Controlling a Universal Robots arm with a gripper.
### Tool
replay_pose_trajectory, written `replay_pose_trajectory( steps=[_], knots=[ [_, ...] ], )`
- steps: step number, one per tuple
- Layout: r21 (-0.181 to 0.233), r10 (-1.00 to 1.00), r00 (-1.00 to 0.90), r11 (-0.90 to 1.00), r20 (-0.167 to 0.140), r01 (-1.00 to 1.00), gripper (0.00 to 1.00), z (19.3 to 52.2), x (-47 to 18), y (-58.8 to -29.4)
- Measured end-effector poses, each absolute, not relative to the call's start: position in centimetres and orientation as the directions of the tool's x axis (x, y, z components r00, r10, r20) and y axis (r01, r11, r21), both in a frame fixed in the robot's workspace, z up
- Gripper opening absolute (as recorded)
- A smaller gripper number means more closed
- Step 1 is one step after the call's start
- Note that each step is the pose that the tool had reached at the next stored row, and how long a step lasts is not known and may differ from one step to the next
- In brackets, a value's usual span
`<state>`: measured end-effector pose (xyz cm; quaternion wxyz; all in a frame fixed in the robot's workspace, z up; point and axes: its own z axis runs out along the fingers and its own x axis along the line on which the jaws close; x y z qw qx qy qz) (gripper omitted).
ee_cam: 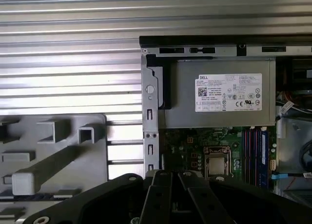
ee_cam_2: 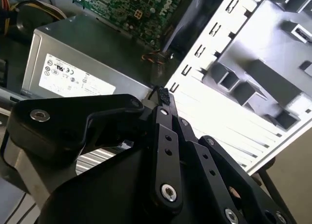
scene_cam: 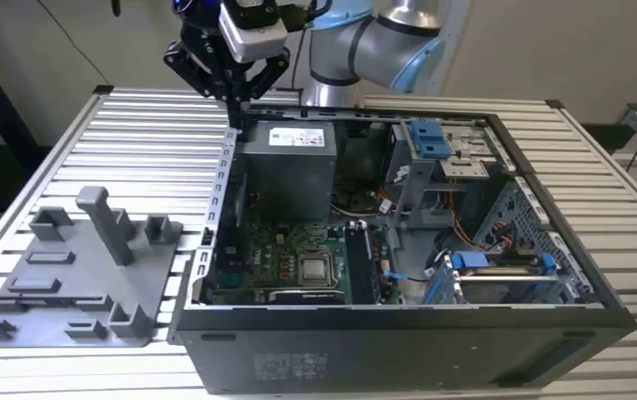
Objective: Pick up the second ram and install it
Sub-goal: 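Reach for the second ram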
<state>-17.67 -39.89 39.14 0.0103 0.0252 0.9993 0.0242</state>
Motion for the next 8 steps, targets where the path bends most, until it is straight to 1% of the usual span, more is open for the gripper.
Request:
replay_pose_trajectory(
  steps=[8],
  knots=[
    [0.049, 0.036, -0.999, 0.998, -0.02, 0.035, 0.11, 39.1, -19.2, -40.0]
  ],
)
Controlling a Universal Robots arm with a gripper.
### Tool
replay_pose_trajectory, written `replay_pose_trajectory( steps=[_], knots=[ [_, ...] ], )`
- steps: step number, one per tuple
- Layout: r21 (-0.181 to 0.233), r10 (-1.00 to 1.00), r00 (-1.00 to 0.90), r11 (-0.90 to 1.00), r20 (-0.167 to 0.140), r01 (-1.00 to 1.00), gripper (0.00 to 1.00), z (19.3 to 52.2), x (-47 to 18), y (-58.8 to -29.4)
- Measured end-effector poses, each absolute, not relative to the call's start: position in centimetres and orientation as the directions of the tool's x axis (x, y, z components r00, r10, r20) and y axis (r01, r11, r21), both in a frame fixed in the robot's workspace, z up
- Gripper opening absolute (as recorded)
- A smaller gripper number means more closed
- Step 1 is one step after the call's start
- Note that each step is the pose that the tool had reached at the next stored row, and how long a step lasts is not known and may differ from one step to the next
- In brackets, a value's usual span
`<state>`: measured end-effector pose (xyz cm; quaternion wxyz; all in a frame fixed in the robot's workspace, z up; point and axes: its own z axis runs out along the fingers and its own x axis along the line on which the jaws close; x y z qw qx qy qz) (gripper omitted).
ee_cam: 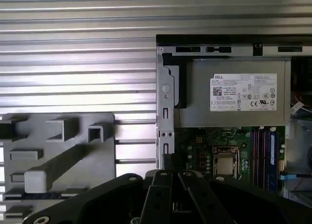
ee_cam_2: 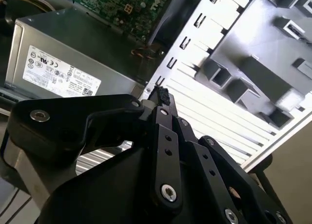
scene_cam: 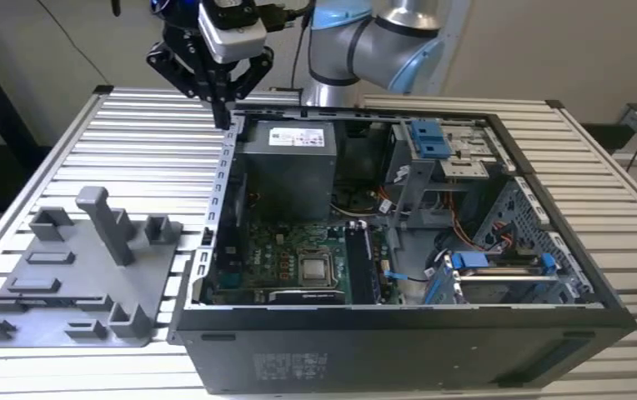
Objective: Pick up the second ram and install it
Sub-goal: 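Reach for the second ram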
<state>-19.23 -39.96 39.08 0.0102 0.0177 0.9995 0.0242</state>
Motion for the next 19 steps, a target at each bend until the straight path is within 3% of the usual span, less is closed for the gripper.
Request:
replay_pose_trajectory(
  steps=[19],
  knots=[
    [0.049, -0.02, -1.0, 0.999, -0.02, -0.021, 0.11, 38.9, -22.3, -40.2]
  ],
)
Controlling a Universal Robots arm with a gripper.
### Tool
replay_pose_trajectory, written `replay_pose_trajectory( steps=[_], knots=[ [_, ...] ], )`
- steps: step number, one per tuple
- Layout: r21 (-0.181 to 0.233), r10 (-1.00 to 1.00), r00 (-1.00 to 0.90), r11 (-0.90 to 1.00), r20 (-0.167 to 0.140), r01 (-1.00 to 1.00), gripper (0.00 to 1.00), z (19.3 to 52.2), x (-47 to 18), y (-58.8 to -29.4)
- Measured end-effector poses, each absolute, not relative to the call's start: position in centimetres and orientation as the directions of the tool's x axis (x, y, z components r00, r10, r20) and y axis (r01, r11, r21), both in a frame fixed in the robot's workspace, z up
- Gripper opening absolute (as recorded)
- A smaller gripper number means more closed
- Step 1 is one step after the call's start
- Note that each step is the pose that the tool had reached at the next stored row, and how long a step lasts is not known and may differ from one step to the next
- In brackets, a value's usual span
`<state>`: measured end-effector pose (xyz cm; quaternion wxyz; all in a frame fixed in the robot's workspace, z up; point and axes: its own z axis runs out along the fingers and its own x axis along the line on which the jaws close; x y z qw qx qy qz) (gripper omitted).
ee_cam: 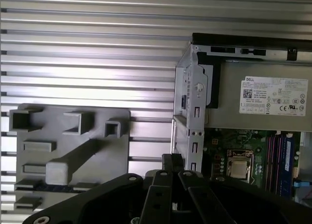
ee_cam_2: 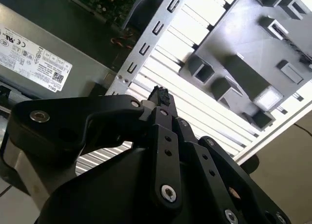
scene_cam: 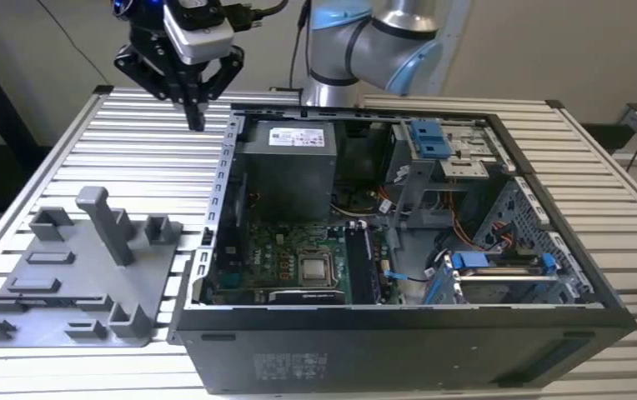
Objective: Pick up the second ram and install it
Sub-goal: 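Reach for the second ram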
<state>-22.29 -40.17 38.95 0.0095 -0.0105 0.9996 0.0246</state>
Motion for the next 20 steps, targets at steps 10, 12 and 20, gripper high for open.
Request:
replay_pose_trajectory(
  steps=[10, 12, 20],
  knots=[
    [0.049, -0.021, -1.0, 0.999, -0.02, -0.021, 0.11, 38.9, -24.2, -40.4],
    [0.049, -0.02, -1.0, 0.999, -0.02, -0.021, 0.11, 38.9, -24.7, -40.4],
    [0.049, -0.021, -1.0, 0.999, -0.02, -0.021, 0.11, 38.9, -26.5, -40.6]
  ],
)
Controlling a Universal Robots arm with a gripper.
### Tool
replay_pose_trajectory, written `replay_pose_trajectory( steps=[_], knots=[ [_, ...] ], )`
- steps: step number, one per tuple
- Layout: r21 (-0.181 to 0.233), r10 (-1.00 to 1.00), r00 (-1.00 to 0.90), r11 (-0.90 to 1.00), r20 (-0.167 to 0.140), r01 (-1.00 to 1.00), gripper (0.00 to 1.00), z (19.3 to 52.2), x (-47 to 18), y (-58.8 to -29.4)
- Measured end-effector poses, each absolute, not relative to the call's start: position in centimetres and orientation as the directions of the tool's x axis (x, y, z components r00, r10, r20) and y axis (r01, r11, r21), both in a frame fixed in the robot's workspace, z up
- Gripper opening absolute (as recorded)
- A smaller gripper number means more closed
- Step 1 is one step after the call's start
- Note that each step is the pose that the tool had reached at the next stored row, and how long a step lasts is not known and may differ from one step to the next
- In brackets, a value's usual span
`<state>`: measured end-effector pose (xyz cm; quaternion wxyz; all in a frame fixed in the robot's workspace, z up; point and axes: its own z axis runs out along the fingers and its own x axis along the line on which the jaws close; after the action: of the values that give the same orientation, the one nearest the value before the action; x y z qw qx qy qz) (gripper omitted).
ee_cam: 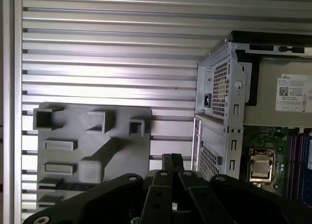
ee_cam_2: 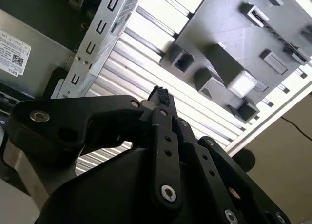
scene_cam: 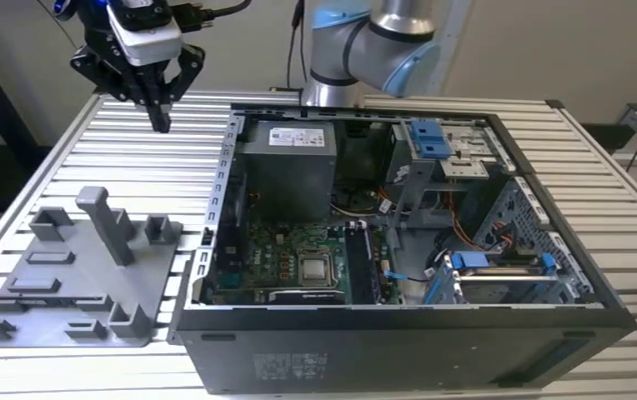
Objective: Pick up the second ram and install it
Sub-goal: 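Reach for the second ram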
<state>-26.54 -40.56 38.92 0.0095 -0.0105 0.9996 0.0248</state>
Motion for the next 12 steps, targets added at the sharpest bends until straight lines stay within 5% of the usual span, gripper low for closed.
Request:
replay_pose_trajectory(
  steps=[12],
  knots=[
    [0.049, -0.02, -1.0, 0.999, -0.02, -0.021, 0.11, 38.9, -29.4, -40.7]
  ],
)
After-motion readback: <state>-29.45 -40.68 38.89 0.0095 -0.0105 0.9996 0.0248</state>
